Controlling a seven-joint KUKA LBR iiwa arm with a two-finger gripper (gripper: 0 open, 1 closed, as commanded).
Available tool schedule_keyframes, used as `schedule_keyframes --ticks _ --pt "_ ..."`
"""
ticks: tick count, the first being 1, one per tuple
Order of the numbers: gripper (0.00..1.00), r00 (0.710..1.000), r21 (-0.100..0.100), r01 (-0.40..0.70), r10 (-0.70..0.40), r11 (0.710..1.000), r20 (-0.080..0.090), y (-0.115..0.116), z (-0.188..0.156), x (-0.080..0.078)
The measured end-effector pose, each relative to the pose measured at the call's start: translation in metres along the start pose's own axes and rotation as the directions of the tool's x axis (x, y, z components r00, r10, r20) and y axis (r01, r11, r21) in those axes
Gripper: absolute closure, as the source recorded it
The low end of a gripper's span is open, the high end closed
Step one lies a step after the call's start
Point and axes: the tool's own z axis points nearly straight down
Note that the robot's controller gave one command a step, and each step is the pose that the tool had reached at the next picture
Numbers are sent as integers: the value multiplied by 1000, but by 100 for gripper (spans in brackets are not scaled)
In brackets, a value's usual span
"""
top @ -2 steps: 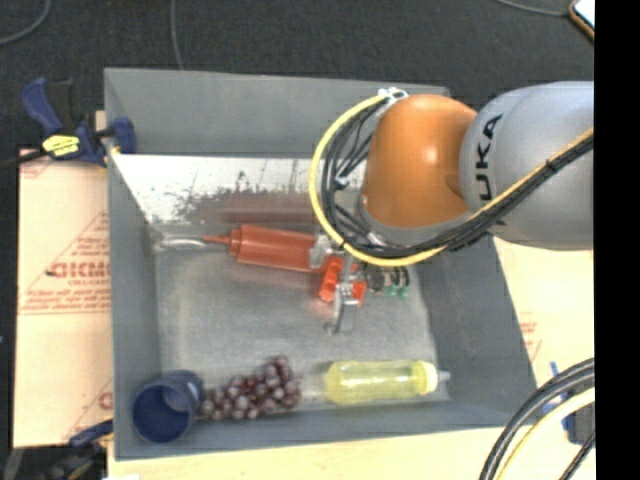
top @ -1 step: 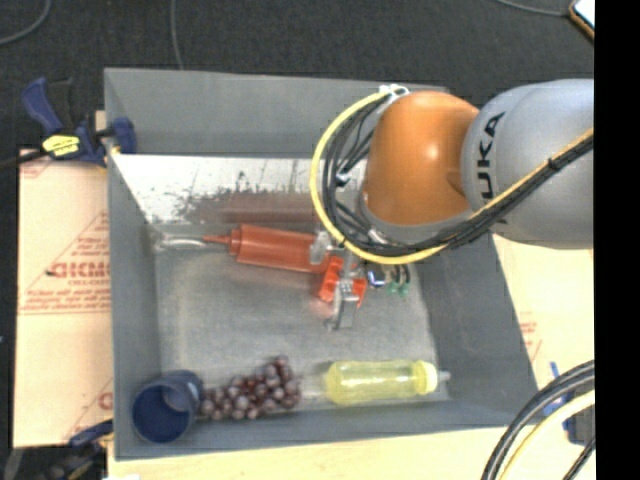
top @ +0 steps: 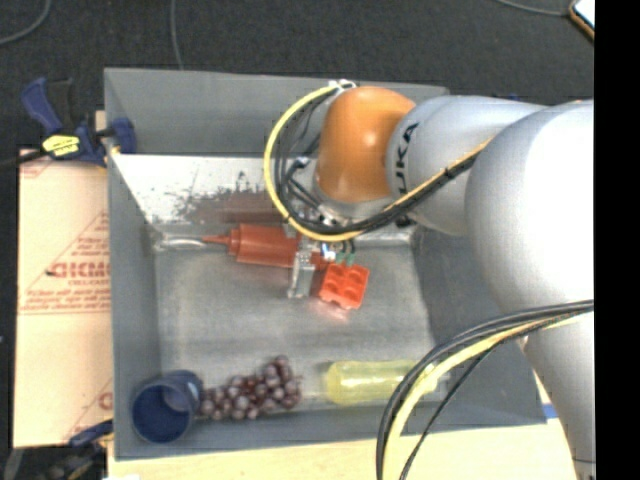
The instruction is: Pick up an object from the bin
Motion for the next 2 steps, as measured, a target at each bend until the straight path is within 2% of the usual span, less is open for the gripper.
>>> schedule_keyframes --ticks 1,2 --pt "0 987 3 161 -161 987 2 -8 -74 3" --pt "0 998 1 -70 70 998 0 -14 -25 4"
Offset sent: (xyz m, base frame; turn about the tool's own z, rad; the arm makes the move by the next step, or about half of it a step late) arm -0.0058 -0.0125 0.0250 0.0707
